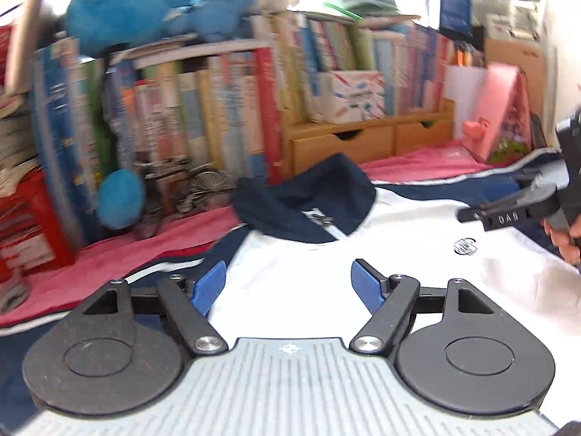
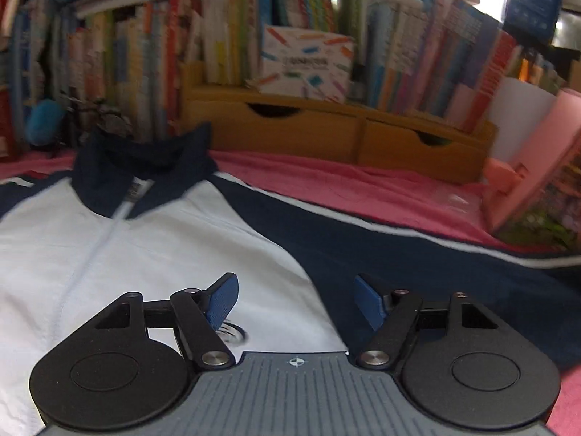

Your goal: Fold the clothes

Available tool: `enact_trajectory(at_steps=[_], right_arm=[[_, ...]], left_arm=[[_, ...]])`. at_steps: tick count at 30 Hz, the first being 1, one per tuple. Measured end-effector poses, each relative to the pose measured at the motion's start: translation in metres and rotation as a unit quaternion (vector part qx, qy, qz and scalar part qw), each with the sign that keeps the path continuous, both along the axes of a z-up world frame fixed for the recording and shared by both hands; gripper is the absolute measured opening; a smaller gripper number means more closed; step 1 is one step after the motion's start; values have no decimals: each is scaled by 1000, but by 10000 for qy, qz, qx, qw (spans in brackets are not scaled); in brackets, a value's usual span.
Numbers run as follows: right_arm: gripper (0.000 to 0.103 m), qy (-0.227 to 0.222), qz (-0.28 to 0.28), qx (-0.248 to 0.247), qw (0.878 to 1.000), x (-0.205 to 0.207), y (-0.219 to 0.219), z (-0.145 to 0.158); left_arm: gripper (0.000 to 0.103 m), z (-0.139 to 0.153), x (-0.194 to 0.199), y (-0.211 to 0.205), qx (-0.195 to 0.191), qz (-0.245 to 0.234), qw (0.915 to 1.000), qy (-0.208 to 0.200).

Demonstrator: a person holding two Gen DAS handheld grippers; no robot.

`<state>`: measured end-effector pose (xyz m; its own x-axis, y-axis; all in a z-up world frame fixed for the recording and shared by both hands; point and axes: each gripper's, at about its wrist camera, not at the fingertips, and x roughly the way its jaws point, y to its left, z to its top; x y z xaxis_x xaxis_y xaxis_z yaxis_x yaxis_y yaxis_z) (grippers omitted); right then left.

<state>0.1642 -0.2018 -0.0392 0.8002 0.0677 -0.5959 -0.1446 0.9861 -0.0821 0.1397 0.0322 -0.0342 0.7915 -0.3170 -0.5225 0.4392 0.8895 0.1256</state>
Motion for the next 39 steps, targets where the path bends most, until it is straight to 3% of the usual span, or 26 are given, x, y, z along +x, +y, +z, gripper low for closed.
enact_trajectory(at_steps=[1, 3, 5, 10, 12, 16, 17, 19, 22, 24, 25, 28, 31, 33, 35, 37, 38, 39], right_arm=[[57, 59, 206, 40, 9998, 9, 9, -1], [39, 177, 617, 121, 9979, 28, 26, -4], [24, 401, 793, 237, 9958, 58, 36, -13], [20, 232, 533, 198, 9981, 128, 40, -25], [22, 124, 373, 115, 9992, 153, 36, -27], [43, 171, -14, 452, 9988, 185, 20, -34], [51, 203, -129, 598, 9979, 190, 14, -34], [54, 273, -315, 813, 9958, 194, 7, -33], [54, 34, -331, 875, 9956, 172, 6, -23], [53, -175, -128, 980, 9949, 150, 5, -15], [53, -211, -23, 1053, 9942, 140, 5, -12], [54, -9, 392, 1193, 9921, 107, 8, -11], [59, 387, 914, 1361, 9857, 84, 13, -18], [62, 596, 1199, 1377, 9814, 77, 14, -27], [64, 366, 1272, 854, 9875, 77, 16, -29], [65, 224, 780, 374, 9960, 90, 8, -31], [65, 158, 151, 25, 9998, 98, 3, -31], [66, 34, -572, -405, 9975, 104, -3, -30]], left_arm=[[59, -8, 16, -20, 166, -74, 9998, 60], [30, -24, 47, -41, 278, -44, 9991, 326], [18, -36, 76, -49, 267, 129, 9983, 497], [18, -54, 137, -31, 116, 748, 9959, 499], [17, -55, 155, -22, 115, 792, 9956, 484], [15, -57, 178, -12, 141, 1158, 9919, 495], [13, -57, 183, -7, 27, 1243, 9907, 546], [3, -55, 185, -4, 38, 1370, 9888, 585], [5, -44, 170, -1, -46, 1364, 9899, 372], [18, -31, 145, 1, -208, 1051, 9942, 91], [19, -26, 132, 1, -247, 871, 9959, 7], [20, -16, 94, -1, -232, 296, 9992, -115], [25, -24, 81, -9, 61, -139, 9998, 147], [25, -39, 90, -8, 436, 106, 9986, 294], [28, -46, 104, 0, 535, 476, 9969, 328], [33, -35, 122, 16, 35, 1033, 9934, 508], [37, -30, 126, 23, -179, 1353, 9889, 589], [34, -24, 127, 27, -266, 1684, 9837, 574]])
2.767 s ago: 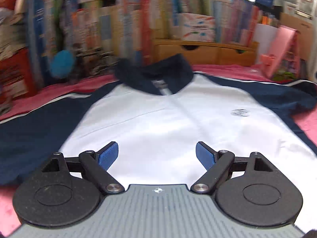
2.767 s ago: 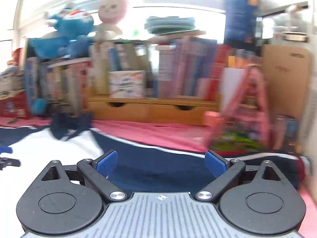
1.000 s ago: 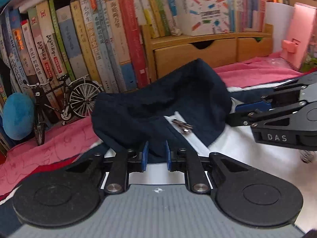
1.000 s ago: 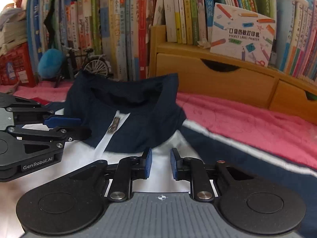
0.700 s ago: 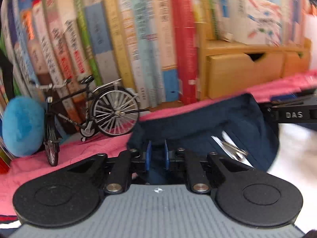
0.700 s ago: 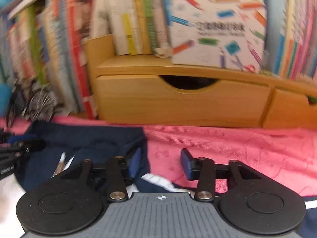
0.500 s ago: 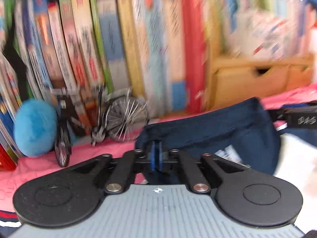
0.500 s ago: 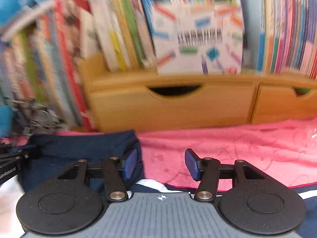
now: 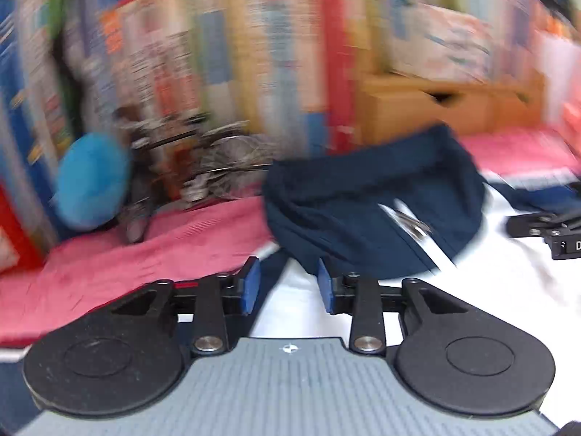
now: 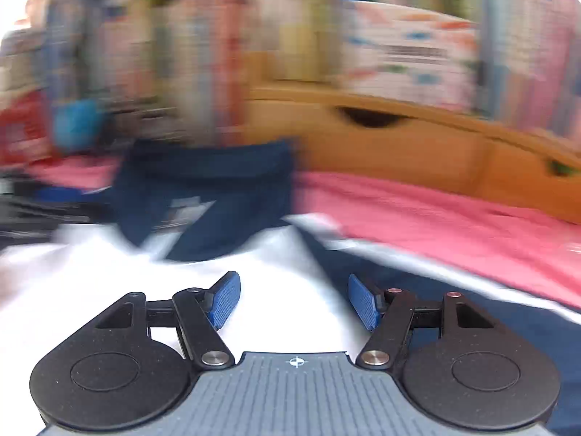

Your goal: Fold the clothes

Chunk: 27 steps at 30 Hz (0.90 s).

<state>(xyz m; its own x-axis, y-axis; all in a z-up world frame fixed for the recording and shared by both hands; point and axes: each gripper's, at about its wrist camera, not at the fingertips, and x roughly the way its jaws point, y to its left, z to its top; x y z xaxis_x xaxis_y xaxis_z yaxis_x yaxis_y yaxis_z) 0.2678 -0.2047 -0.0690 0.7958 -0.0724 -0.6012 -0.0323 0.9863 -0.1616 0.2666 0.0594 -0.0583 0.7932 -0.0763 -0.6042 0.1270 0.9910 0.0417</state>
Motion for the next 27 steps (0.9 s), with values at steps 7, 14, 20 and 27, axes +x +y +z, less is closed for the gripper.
enact_trajectory(at_steps=[7, 14, 20, 27], right_arm=[[93, -483, 664, 848, 9930, -84, -55, 47], [100, -570, 1951, 952, 9745, -229, -67, 80], [103, -874, 1700, 40, 9815, -351, -101, 95], [103, -1379, 1027, 457, 9840, -435, -74, 55]], left_arm=[[56, 40, -89, -5, -71, -543, 9972, -514], [72, 46, -224, -26, -447, -1280, 9890, -584], [77, 33, -321, -28, -253, -1023, 9920, -700], [82, 15, -381, -43, -724, -358, 9919, -978]])
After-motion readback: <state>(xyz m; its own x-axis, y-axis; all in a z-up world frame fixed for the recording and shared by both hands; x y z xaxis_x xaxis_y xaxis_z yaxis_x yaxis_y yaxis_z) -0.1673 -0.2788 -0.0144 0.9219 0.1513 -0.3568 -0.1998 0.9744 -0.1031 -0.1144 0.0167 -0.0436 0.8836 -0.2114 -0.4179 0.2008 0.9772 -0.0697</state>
